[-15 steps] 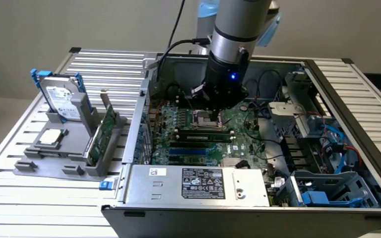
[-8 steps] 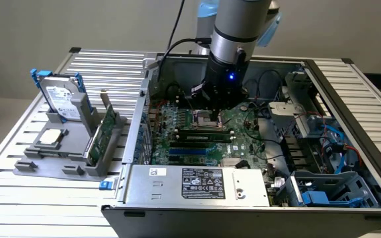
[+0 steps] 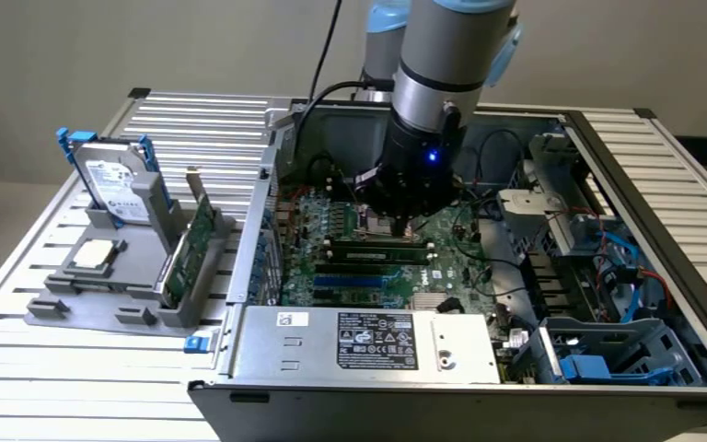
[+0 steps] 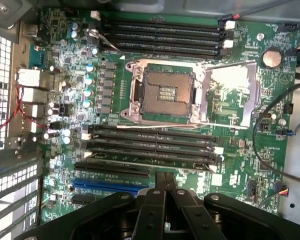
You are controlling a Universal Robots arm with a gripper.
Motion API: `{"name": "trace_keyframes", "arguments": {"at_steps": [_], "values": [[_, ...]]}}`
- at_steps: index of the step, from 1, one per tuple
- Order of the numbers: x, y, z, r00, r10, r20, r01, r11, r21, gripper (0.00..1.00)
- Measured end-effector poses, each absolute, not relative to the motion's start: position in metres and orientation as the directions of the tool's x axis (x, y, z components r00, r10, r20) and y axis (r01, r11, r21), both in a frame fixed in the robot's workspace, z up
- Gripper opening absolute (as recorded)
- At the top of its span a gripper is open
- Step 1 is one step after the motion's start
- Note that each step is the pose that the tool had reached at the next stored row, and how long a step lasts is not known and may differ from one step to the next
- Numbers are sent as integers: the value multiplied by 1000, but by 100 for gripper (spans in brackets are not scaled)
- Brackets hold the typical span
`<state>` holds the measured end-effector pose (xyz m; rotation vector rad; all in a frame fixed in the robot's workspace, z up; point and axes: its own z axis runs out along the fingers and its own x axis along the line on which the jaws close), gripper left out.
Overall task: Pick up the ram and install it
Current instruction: 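Press down the ram until it locks into place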
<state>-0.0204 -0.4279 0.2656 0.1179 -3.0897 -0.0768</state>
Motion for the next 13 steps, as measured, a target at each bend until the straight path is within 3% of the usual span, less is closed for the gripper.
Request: {"name": "trace_keyframes", "arguments": {"at_steps": [13], "values": [[-24,-432,265,-996,-74,43,-72,996,51,11]]}}
